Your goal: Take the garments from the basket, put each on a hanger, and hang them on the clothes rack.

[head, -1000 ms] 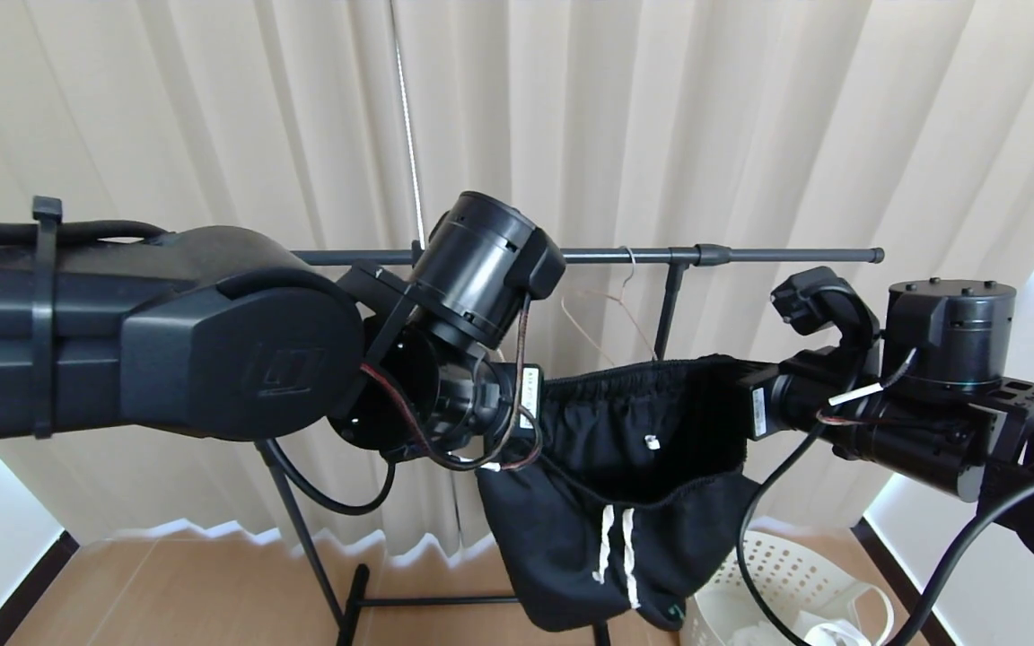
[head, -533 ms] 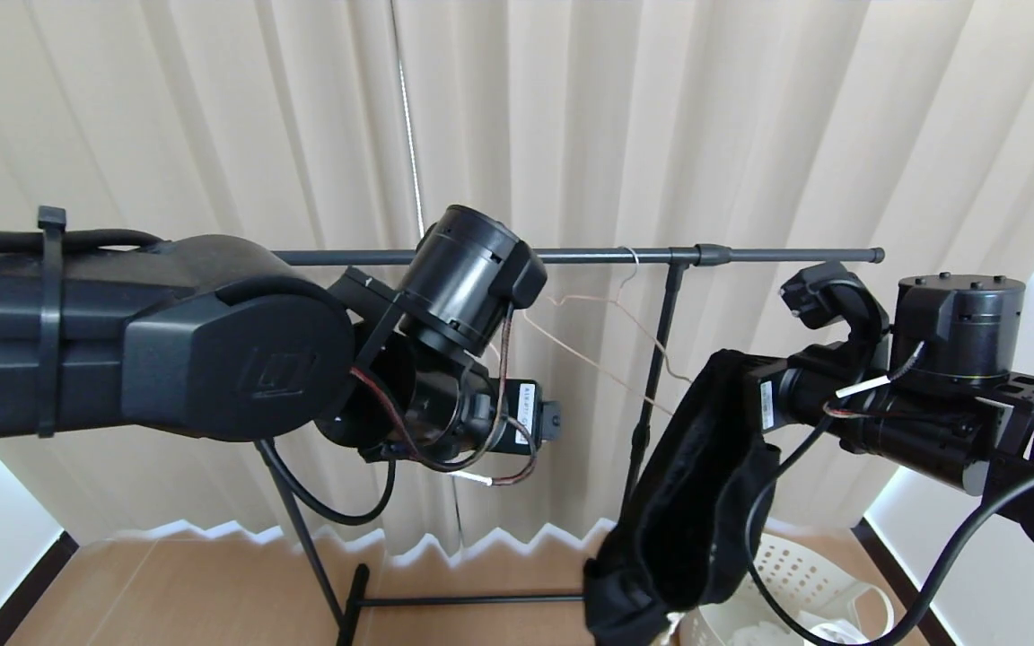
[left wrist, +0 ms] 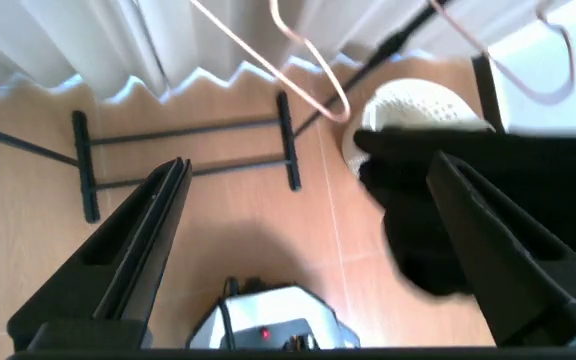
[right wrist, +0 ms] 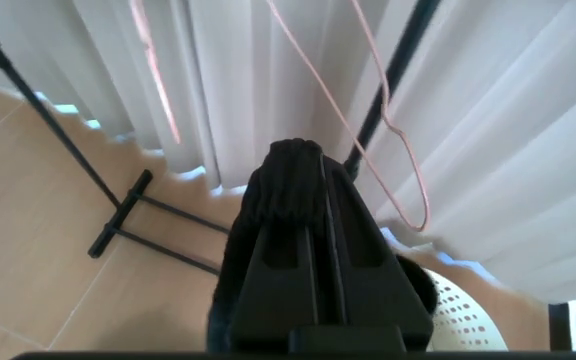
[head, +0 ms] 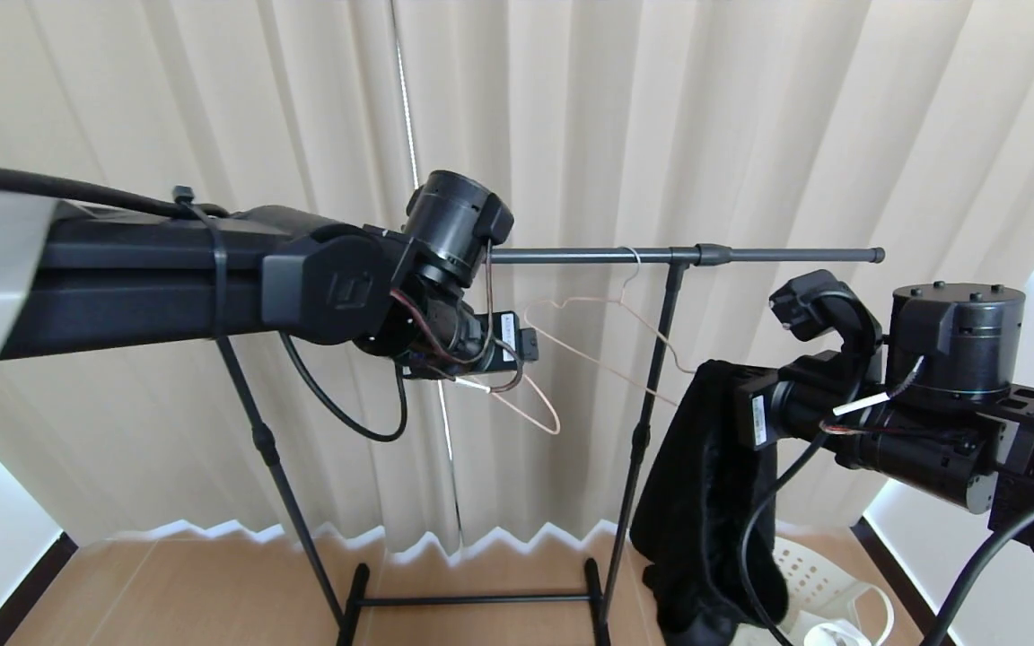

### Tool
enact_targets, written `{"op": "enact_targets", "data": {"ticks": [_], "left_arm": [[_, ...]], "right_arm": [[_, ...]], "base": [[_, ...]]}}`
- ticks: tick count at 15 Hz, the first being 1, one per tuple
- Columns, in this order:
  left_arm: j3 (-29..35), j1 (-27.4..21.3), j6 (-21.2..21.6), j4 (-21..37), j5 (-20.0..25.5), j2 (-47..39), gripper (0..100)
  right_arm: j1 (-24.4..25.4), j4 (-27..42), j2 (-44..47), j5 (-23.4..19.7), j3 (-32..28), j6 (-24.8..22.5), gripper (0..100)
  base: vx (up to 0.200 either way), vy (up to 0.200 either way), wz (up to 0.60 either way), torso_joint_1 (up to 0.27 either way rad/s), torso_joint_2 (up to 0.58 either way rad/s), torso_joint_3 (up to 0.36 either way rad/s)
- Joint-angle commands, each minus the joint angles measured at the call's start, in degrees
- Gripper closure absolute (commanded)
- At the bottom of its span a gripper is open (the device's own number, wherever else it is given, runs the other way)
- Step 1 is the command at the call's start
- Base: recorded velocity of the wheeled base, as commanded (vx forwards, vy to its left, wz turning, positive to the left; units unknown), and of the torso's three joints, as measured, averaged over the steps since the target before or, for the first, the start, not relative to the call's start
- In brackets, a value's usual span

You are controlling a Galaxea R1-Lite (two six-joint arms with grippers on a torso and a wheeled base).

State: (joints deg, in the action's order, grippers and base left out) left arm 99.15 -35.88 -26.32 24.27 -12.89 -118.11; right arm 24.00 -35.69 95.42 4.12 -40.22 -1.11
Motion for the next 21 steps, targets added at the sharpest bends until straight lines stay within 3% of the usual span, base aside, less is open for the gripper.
{"op": "enact_targets", "data": {"ticks": [1,3,10,18,21], "left_arm": [[11.0,1.2,-0.3,0.1,-2.8,-11.6,0],[15.4,1.9,-0.4,0.1,-3.0,-15.7,0],[15.4,3.4,-0.9,-4.6,-6.5,-21.8,0],[15.4,4.1,-1.5,-10.5,-6.5,-23.7,0],[15.4,4.4,-1.4,-9.3,-9.0,-24.3,0]], "right_arm": [[1.7,-0.1,-0.8,0.1,0.7,0.0,100],[3.2,-0.2,-0.8,0.4,1.1,0.0,100],[3.9,-0.3,-0.8,0.4,1.4,-0.1,100],[3.9,-0.4,-0.4,0.4,1.4,-0.1,100],[3.9,-0.4,-0.2,0.4,1.4,-0.1,100]], "base": [[0.000,0.000,0.00,0.000,0.00,0.000],[0.000,0.000,0.00,0.000,0.00,0.000],[0.000,0.000,0.00,0.000,0.00,0.000],[0.000,0.000,0.00,0.000,0.00,0.000],[0.000,0.000,0.00,0.000,0.00,0.000]]}}
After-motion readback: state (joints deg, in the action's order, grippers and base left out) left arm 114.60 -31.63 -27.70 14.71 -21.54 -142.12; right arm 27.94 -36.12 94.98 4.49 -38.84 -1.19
